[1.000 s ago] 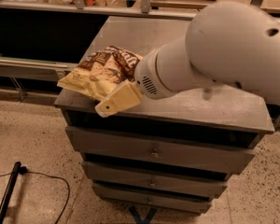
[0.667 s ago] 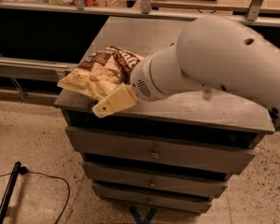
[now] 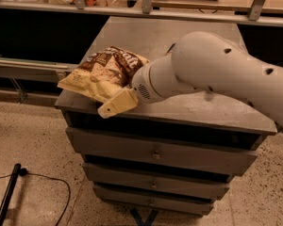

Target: Pick brown chip bag

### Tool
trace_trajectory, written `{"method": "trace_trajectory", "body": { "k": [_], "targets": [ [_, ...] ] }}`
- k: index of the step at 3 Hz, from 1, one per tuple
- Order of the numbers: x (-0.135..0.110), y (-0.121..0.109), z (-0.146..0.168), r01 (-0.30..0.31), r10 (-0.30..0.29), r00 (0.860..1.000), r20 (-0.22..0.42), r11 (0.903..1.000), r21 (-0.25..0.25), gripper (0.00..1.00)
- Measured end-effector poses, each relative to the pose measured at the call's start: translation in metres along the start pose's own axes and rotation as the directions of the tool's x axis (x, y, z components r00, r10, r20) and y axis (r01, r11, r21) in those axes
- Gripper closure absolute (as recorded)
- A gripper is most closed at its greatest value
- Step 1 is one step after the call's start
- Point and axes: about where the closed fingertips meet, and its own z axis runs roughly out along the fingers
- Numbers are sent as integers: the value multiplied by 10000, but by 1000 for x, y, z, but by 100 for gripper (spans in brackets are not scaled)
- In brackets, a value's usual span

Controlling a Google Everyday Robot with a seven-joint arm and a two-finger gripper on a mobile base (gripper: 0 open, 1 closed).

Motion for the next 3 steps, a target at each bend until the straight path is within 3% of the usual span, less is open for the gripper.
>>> {"method": "trace_trajectory", "body": {
  "k": [1,2,3],
  "targets": [
    [-9,-8,11,130,-130,9999,-9,9998,-151,0],
    [-16,1,26,245,-254,9996,-118,9967,-773,0],
    [-19,9,35,315,-367,9984,-432,9930,-1141,18]
  ]
}}
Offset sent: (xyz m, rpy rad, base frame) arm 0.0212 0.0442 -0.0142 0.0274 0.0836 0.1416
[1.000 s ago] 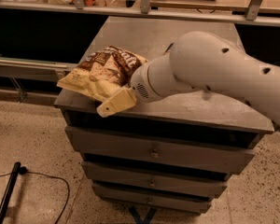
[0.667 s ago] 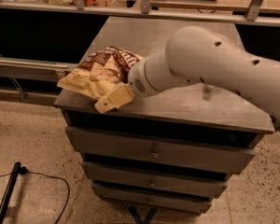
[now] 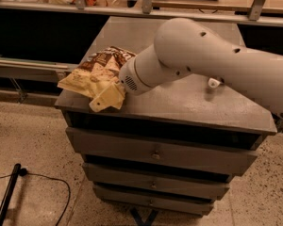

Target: Pick brown chip bag

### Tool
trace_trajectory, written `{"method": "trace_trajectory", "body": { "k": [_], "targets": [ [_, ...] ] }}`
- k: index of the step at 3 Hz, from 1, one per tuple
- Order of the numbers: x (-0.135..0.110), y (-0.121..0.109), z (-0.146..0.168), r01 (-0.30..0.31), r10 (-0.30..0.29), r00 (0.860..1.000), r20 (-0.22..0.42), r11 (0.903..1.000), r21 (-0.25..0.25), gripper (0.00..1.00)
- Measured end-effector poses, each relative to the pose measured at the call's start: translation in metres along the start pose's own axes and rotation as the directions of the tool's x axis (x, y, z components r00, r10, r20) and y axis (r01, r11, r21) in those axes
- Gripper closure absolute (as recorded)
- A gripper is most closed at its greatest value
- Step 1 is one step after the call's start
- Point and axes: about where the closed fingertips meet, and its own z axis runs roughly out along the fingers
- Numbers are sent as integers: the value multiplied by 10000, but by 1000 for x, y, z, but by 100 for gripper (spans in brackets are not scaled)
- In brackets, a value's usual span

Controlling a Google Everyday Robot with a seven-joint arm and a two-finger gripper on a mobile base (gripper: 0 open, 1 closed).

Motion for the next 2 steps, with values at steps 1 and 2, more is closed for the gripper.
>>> {"method": "trace_trajectory", "body": {
  "k": [1,2],
  "targets": [
    [1,1,9,-43,32,9989,-466,9997,-250,42],
    [3,-1,13,-121,111,9946,-1028,9999,-96,65]
  ]
}}
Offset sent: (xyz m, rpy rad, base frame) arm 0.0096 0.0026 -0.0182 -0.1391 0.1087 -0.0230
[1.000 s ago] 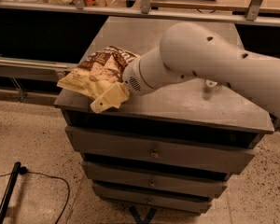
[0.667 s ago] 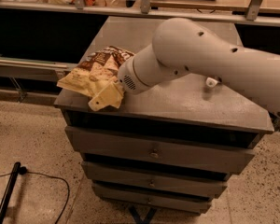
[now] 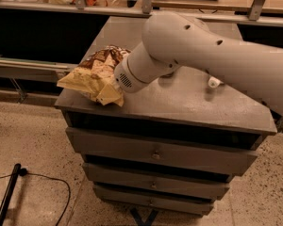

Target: Pick brown chip bag

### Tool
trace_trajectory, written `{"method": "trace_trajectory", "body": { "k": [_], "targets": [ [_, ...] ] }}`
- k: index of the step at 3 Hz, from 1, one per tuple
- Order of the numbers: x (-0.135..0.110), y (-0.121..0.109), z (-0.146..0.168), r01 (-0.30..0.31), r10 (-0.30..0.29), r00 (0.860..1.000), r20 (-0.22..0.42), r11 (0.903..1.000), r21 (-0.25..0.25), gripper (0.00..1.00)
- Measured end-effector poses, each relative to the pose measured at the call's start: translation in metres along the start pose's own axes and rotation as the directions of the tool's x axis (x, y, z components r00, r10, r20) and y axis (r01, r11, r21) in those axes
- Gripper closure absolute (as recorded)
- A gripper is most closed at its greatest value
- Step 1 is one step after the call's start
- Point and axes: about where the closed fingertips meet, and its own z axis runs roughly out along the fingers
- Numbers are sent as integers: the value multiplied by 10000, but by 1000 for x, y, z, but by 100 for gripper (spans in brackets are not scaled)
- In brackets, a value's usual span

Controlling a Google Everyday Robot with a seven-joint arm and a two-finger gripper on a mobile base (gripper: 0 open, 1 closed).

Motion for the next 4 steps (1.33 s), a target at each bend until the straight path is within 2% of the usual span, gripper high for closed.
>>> {"method": "trace_trajectory", "body": {
  "k": [1,2,3,4],
  "targets": [
    [0,-2,-3,-52,57,9999,-161,9995,308,88],
    [-3,-2,-12,-95,65,9979,646,9989,464,100],
    [-28,-19,-51,-48,-237,9658,2582,9940,1092,100],
    [-46,-39,-96,103,-807,9202,3831,9832,1824,100]
  ]
}}
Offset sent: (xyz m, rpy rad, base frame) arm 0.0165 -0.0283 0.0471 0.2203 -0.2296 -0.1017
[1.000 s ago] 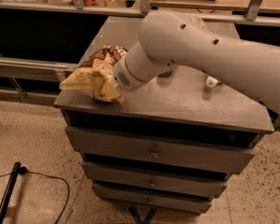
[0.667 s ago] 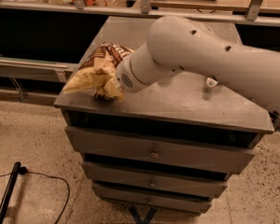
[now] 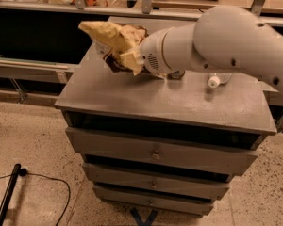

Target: Pick brown chip bag

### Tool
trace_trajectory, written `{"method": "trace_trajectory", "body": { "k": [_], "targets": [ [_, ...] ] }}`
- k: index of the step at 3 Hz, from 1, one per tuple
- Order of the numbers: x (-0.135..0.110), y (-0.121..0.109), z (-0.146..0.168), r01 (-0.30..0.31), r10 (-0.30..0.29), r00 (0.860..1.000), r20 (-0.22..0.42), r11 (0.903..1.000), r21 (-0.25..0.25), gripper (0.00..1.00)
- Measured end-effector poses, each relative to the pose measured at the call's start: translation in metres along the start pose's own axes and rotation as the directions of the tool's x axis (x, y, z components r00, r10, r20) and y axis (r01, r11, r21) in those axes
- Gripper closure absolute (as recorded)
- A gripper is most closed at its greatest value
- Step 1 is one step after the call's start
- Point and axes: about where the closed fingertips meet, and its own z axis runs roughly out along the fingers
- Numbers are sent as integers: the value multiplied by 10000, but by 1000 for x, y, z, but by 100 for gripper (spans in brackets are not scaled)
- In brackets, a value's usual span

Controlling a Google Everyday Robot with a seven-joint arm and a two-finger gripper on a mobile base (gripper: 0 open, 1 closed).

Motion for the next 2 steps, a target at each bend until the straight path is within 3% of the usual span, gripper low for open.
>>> {"method": "trace_trajectory", "body": {
  "k": [1,2],
  "targets": [
    [-24,-37,-32,47,-42,9923,1239,10000,-38,100],
    [-38,-51,-46,119,15,9876,1572,9964,-844,100]
  ]
}}
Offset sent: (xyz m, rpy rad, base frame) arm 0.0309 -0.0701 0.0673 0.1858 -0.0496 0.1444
